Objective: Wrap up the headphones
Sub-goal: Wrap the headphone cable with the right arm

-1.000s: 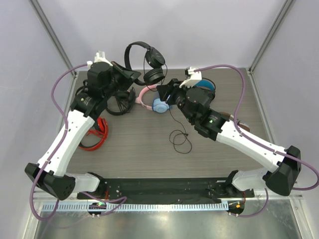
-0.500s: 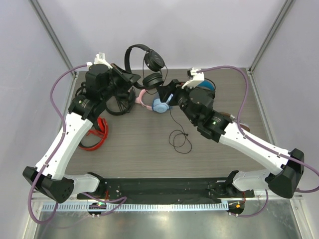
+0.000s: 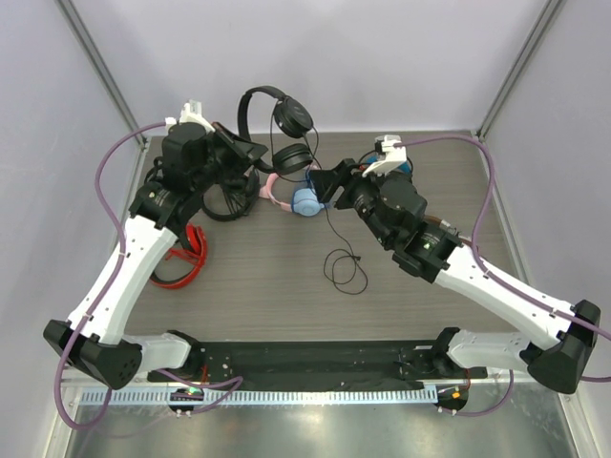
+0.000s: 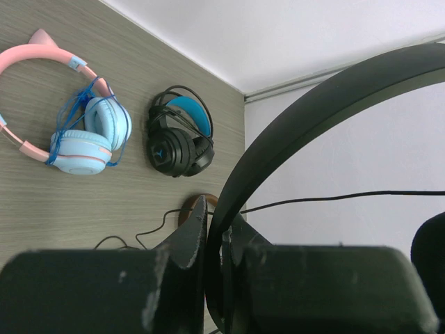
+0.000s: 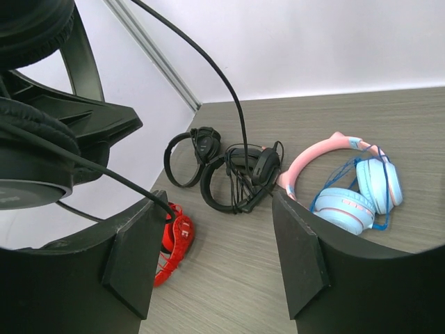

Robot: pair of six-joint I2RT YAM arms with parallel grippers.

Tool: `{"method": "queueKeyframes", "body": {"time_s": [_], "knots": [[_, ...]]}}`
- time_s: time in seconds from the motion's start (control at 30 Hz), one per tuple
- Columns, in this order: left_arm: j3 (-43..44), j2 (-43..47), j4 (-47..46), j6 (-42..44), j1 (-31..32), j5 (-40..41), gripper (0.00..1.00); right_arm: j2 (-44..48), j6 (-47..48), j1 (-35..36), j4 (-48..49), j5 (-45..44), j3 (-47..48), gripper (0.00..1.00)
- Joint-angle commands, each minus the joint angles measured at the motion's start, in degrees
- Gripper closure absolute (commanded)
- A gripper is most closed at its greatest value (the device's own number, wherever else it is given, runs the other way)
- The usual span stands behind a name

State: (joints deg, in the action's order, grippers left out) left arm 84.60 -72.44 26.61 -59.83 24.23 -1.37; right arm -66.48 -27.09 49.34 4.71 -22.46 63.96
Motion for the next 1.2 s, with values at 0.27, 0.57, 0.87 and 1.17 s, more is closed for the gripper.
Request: {"method": "queueKeyframes", "body": {"time_s": [0.27,0.57,0.87,1.17], "knots": [[2.1,1.2,-3.0,-0.1,-0.8,-2.5,1.0,2.8,0.5,-0.3,-0.8,2.3,-0.2,0.23],[2.4,1.1,-3.0,-0.2,-1.6,-2.9,1.0,7.1,-1.3,-0.3,0.3,5.8,-4.0,0.21],[2.6,0.8,-3.2,-0.3,-1.7,-3.0,1.0,10.8,-0.9,-0.2,0.4,6.1,-5.8,0.19],[2.9,1.0,-3.1,-0.2,-2.1,-3.1,1.0,10.9,0.0,-0.2,1.4,6.3,-6.0,0.15]]}}
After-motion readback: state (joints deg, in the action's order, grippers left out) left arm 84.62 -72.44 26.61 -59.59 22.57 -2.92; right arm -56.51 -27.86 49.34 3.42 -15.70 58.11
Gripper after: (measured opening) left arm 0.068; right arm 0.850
